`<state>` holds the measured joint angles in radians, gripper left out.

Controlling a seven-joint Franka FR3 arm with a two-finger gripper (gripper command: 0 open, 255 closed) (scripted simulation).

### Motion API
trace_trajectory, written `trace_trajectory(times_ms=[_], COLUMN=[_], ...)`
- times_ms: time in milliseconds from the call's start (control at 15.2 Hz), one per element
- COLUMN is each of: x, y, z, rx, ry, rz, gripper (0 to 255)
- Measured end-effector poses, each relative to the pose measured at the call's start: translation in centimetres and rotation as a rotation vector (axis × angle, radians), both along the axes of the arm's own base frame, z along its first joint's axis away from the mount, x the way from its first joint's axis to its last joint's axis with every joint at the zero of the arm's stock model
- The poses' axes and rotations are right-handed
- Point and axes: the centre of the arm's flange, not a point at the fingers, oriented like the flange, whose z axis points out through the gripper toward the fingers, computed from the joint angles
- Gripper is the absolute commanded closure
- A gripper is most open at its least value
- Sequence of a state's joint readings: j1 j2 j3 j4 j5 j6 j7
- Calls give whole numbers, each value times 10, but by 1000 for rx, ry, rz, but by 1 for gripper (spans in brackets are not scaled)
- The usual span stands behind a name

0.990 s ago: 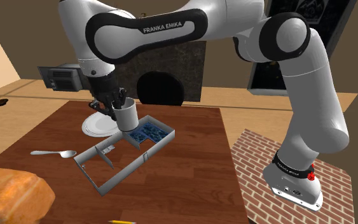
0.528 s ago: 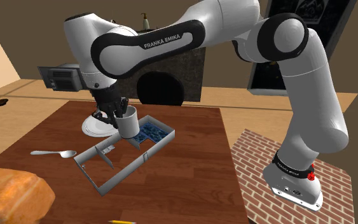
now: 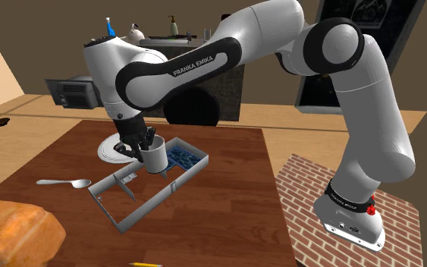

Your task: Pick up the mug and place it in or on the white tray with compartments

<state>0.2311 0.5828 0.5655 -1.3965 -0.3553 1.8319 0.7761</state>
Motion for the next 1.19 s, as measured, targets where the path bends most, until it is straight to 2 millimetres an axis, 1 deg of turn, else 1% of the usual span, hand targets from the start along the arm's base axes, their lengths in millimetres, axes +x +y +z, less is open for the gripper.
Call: trace_trajectory(times_ms=[330,396,792,924,1056,1188], x=[0,0,0,-1,2,1], y=[0,0,0,1,5,4], z=[-1,-1,-2,14,35,45], rx=[1,1,0,1,1,1], ry=[-1,-1,-1,-1,-2,-2], rz=[0,0,0,0,0,0], gripper=[255,0,0,0,0,0])
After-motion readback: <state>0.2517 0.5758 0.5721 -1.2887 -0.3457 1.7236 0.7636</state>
